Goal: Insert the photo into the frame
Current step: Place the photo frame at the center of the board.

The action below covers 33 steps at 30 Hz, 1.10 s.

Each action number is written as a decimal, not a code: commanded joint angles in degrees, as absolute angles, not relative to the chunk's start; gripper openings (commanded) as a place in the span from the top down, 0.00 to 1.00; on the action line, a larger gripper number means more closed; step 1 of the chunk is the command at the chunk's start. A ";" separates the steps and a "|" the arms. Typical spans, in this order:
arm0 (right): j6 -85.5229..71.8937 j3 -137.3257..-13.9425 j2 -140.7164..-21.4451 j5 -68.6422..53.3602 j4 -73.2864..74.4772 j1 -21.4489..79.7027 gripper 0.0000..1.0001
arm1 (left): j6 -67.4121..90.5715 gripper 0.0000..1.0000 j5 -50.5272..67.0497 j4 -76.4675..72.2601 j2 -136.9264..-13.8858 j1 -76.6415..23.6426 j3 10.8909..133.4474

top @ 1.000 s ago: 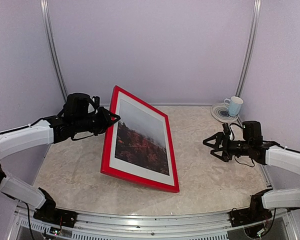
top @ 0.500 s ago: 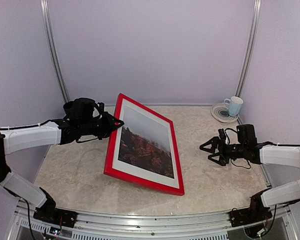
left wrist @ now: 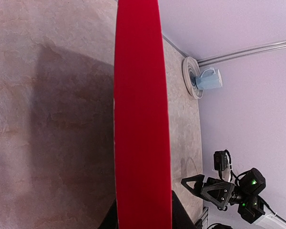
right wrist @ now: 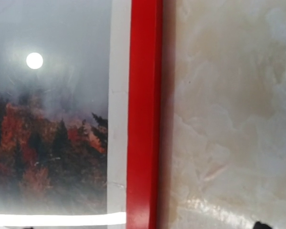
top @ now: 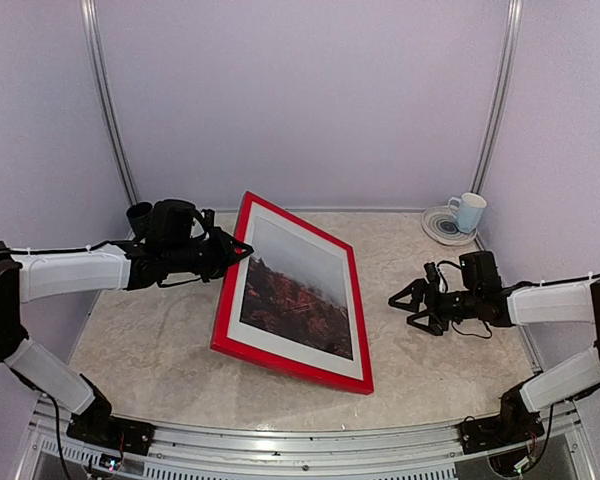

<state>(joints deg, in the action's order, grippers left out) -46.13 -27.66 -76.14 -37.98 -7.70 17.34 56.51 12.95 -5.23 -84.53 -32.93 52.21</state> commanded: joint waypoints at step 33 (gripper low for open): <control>-45.71 -36.34 -95.27 -37.18 -15.47 23.03 0.01 | 49.20 0.63 10.61 -13.53 -88.43 -32.87 46.80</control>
<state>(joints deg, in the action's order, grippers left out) -46.13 -35.33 -93.36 -37.34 -14.50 22.52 50.76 10.72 -8.99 -88.16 -32.91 46.61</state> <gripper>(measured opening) 0.993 0.351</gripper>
